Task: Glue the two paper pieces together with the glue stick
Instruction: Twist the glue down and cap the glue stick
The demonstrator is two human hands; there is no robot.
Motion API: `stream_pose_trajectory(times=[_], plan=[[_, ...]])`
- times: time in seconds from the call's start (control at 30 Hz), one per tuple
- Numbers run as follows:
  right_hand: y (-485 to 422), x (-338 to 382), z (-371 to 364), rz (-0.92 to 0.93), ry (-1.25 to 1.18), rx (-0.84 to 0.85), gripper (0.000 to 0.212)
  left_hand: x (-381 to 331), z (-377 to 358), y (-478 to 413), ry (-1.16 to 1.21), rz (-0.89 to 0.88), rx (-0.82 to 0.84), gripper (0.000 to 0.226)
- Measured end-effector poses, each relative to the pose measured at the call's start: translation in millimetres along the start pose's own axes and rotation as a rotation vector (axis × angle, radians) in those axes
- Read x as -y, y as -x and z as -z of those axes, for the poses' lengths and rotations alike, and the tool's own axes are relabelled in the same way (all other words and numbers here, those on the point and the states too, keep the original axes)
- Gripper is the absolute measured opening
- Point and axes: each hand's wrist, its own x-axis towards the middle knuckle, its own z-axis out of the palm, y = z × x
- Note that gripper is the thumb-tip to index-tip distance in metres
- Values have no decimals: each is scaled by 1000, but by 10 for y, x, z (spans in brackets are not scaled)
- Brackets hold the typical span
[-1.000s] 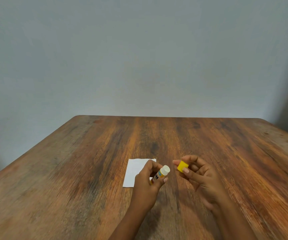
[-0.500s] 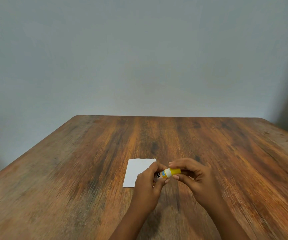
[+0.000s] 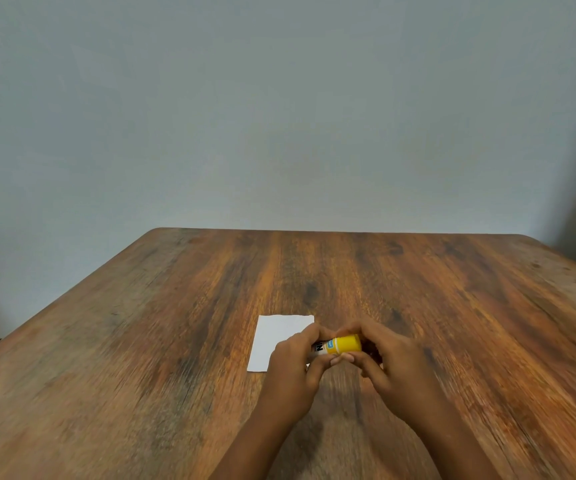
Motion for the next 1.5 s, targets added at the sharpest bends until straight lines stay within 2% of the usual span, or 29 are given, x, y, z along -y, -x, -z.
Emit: stream_pose_trajectory(times=[0.1,0.13,0.2,0.27,0.3,0.37,0.43,0.5,0.63,0.7,0.77,0.83,0.93,1.0,1.13,1.27,1.37,1.43,1.5], plan=[[-5,16,-7,-28,77,-1,9,9,-12,11,-2,-32,11,12],[-13,18,-17,-44,143,2,14,13,-21,19,-5,-42,10,11],[-16,25,-31,-67,231,-7,40,25,-39,30,-19,-49,4,10],[-6,55,-25,-109,226,-35,58,34,-43,29,-29,-46,-5,10],[9,66,-17,-100,161,-49,52,32,-39,27,-27,-49,-4,10],[8,73,-9,-55,30,-58,11,30,-32,20,-7,-64,4,11],[-4,66,-15,-30,13,-19,17,38,-28,11,11,-65,2,10],[-15,59,-11,-55,51,-34,4,48,-38,15,9,-61,-8,8],[-23,102,-42,-160,268,-5,39,70,-80,47,-13,-42,-48,7],[-27,127,-69,-256,390,-13,47,85,-99,69,-18,-28,-55,12],[-27,134,-90,-271,419,-18,52,97,-107,84,-11,-17,-59,18],[-14,125,-106,-265,279,-39,46,104,-102,81,23,-1,-67,16],[0,129,-121,-257,-265,-74,5,97,-60,51,141,37,-96,14],[16,118,-126,-275,-457,-74,17,79,-38,35,170,42,-107,19],[5,178,-156,-286,-492,-198,6,15,-67,67,224,27,-161,16],[21,213,-249,-318,-461,-357,20,-39,-88,118,241,35,-215,21],[52,221,-371,-335,-582,-290,9,-51,-69,123,216,32,-222,17],[42,192,-405,-344,-673,-259,7,-46,-34,107,113,43,-138,17],[-31,114,-355,-363,-622,-331,3,10,-4,76,-166,116,71,42]])
